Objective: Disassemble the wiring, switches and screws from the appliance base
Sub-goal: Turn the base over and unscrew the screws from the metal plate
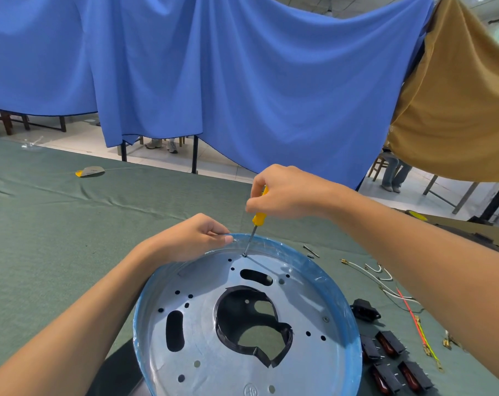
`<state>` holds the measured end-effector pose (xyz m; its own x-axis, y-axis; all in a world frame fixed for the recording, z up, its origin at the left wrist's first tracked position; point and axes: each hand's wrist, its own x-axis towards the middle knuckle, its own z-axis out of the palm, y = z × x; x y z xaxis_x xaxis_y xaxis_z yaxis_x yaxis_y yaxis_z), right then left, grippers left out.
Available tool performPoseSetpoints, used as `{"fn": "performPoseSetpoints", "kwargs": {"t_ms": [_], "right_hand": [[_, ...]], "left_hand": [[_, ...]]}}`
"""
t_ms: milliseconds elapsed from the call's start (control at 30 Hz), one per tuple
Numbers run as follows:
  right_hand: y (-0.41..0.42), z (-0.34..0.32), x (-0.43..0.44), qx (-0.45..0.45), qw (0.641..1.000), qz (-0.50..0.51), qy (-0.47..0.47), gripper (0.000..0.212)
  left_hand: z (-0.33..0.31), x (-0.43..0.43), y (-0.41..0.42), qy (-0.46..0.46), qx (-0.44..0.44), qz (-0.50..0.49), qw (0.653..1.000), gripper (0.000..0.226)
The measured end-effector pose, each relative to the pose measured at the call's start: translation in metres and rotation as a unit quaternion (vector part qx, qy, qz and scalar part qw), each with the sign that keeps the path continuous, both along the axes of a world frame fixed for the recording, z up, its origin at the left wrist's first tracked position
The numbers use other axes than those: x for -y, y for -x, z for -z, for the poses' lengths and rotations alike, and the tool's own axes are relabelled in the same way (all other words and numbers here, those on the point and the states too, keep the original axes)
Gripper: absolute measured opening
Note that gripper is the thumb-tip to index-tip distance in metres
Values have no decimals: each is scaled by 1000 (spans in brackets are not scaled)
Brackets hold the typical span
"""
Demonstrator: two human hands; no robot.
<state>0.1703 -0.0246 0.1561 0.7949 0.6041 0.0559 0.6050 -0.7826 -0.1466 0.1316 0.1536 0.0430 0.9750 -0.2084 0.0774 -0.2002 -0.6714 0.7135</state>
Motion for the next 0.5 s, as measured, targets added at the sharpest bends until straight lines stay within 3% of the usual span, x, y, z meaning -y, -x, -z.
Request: {"fn": "performPoseSetpoints", "kwargs": {"t_ms": [67,100,200,267,400,433,500], "right_hand": [[-2,2,-2,21,1000,10,1,49],[-2,2,-2,25,1000,8,-1,47],[-1,-1,0,1,1000,-20,-12,13],[0,-3,0,-12,1000,-20,-14,7],[-2,1,-1,-16,999,15,-46,52],[-2,1,-1,-8,999,19,-44,53],[-2,2,0,-4,999,14,-31,36]], "left_hand": [[-1,1,1,4,1,0,1000,37],[-1,1,1,4,1,-1,1000,36],[-1,1,2,5,0,-2,1000,34],[-1,1,2,4,-2,-3,1000,37],[-2,1,2,7,-4,-4,1000,35],[-2,1,2,7,-4,-4,1000,34],[-2,1,2,4,-7,-2,1000,37]]}}
